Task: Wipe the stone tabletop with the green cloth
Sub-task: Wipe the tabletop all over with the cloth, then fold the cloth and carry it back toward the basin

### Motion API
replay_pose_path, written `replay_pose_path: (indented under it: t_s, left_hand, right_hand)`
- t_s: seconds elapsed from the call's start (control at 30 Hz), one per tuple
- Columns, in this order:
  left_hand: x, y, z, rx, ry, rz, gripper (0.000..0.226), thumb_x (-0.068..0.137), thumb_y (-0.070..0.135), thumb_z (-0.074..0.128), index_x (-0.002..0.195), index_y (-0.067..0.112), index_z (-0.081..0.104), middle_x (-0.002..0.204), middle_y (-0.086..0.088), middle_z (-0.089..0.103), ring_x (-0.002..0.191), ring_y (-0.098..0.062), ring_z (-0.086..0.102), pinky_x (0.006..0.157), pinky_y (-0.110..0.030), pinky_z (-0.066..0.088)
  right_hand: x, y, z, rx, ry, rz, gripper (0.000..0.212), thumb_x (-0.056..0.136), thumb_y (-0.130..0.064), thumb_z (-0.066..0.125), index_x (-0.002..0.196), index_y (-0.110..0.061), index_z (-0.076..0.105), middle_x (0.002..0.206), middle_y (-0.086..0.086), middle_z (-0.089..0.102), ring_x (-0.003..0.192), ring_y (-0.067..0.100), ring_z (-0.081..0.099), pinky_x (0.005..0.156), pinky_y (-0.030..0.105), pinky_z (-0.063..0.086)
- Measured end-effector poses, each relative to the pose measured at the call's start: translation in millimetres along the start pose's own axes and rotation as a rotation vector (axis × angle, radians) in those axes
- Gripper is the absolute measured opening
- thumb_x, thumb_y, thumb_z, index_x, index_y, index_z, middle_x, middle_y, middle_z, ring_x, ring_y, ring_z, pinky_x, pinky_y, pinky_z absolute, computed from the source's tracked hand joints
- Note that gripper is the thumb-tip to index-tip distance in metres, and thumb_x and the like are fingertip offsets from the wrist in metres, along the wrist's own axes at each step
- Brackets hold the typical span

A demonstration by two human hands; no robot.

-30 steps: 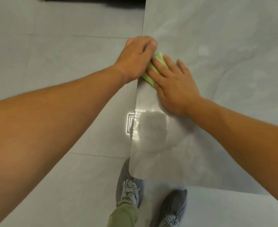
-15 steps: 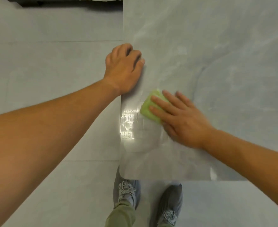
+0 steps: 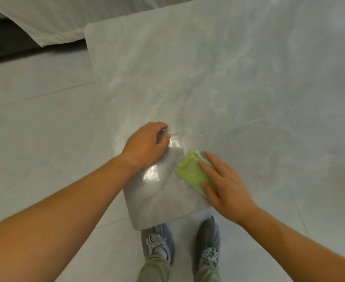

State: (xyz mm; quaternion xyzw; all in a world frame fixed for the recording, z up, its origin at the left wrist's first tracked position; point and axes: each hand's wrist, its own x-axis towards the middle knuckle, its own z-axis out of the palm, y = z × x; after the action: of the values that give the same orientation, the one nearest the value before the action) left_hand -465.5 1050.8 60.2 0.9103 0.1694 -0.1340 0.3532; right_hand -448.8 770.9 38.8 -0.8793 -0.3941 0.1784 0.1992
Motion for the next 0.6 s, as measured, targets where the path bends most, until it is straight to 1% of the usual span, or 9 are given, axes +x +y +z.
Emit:
replay_pose_path:
  t_s: [0.07, 0.13, 0.17, 0.27, 0.3, 0.4, 0.43, 0.53, 0.6]
  left_hand:
    - [1, 19, 12, 0.01, -0.1, -0.006, 0.028, 0.097, 0.04, 0.052, 0.117, 0.023, 0.063, 0.103, 0.007, 0.065, 0.095, -0.016, 0.059, 0.088, -0.041, 0.05]
    - [-1, 36, 23, 0.011, -0.161, -0.03, 0.026, 0.094, 0.044, 0.054, 0.106, 0.023, 0.064, 0.094, 0.008, 0.065, 0.089, -0.016, 0.06, 0.082, -0.04, 0.052]
    - [-3, 42, 29, 0.003, -0.184, -0.051, 0.026, 0.093, 0.046, 0.055, 0.102, 0.023, 0.063, 0.09, 0.009, 0.064, 0.086, -0.016, 0.061, 0.08, -0.038, 0.052]
    - [-12, 51, 47, 0.009, -0.222, -0.071, 0.026, 0.089, 0.051, 0.059, 0.08, 0.026, 0.059, 0.075, 0.007, 0.058, 0.074, -0.018, 0.058, 0.066, -0.034, 0.048]
    - [-14, 51, 53, 0.011, -0.224, -0.07, 0.026, 0.087, 0.053, 0.06, 0.079, 0.028, 0.058, 0.074, 0.007, 0.058, 0.072, -0.018, 0.058, 0.063, -0.033, 0.047]
    - [-19, 54, 59, 0.017, -0.217, -0.099, 0.033, 0.083, 0.054, 0.066, 0.101, 0.026, 0.064, 0.089, 0.007, 0.063, 0.082, -0.014, 0.062, 0.072, -0.035, 0.053]
    - [-18, 55, 61, 0.02, -0.219, -0.105, 0.034, 0.083, 0.053, 0.068, 0.104, 0.025, 0.065, 0.091, 0.007, 0.064, 0.084, -0.013, 0.062, 0.074, -0.035, 0.054]
    - [-17, 65, 61, -0.016, -0.248, -0.093, 0.025, 0.084, 0.045, 0.071, 0.097, 0.024, 0.068, 0.08, 0.012, 0.063, 0.075, -0.008, 0.06, 0.069, -0.029, 0.051]
    - [-18, 78, 60, -0.069, -0.254, -0.06, 0.02, 0.084, 0.039, 0.074, 0.087, 0.02, 0.068, 0.073, 0.006, 0.061, 0.068, -0.013, 0.059, 0.066, -0.031, 0.05]
  right_hand:
    - [5, -6, -9, 0.057, 0.086, 0.249, 0.054, 0.089, -0.053, 0.054, 0.133, -0.021, 0.058, 0.134, 0.001, 0.058, 0.119, 0.026, 0.056, 0.099, 0.037, 0.044]
    - [8, -11, -11, 0.044, 0.035, 0.441, 0.055, 0.081, -0.063, 0.058, 0.122, -0.025, 0.061, 0.113, -0.004, 0.063, 0.104, 0.022, 0.057, 0.09, 0.036, 0.046]
    - [7, -14, -10, 0.035, -0.002, 0.5, 0.056, 0.079, -0.065, 0.061, 0.12, -0.027, 0.061, 0.11, -0.004, 0.062, 0.102, 0.021, 0.056, 0.088, 0.035, 0.046]
    - [2, -21, -7, 0.049, -0.014, 0.609, 0.057, 0.077, -0.064, 0.067, 0.121, -0.028, 0.06, 0.111, -0.003, 0.06, 0.103, 0.022, 0.054, 0.089, 0.035, 0.043]
    - [1, -22, -6, 0.061, -0.005, 0.639, 0.057, 0.076, -0.062, 0.068, 0.121, -0.028, 0.06, 0.111, -0.003, 0.059, 0.103, 0.022, 0.053, 0.089, 0.035, 0.042]
    - [-1, -21, -5, 0.099, -0.012, 0.697, 0.054, 0.074, -0.062, 0.069, 0.116, -0.029, 0.061, 0.108, -0.003, 0.058, 0.103, 0.022, 0.052, 0.088, 0.034, 0.042]
    - [-2, -19, -6, 0.112, -0.03, 0.707, 0.051, 0.073, -0.062, 0.069, 0.111, -0.029, 0.062, 0.105, -0.004, 0.057, 0.101, 0.021, 0.052, 0.086, 0.034, 0.042]
    - [-9, -14, -14, 0.197, -0.103, 0.748, 0.041, 0.071, -0.063, 0.071, 0.089, -0.027, 0.062, 0.086, -0.007, 0.058, 0.084, 0.017, 0.057, 0.071, 0.034, 0.048]
    - [-19, -10, -24, 0.329, -0.103, 0.779, 0.035, 0.071, -0.056, 0.077, 0.08, -0.026, 0.062, 0.073, -0.009, 0.058, 0.07, 0.012, 0.058, 0.062, 0.033, 0.049]
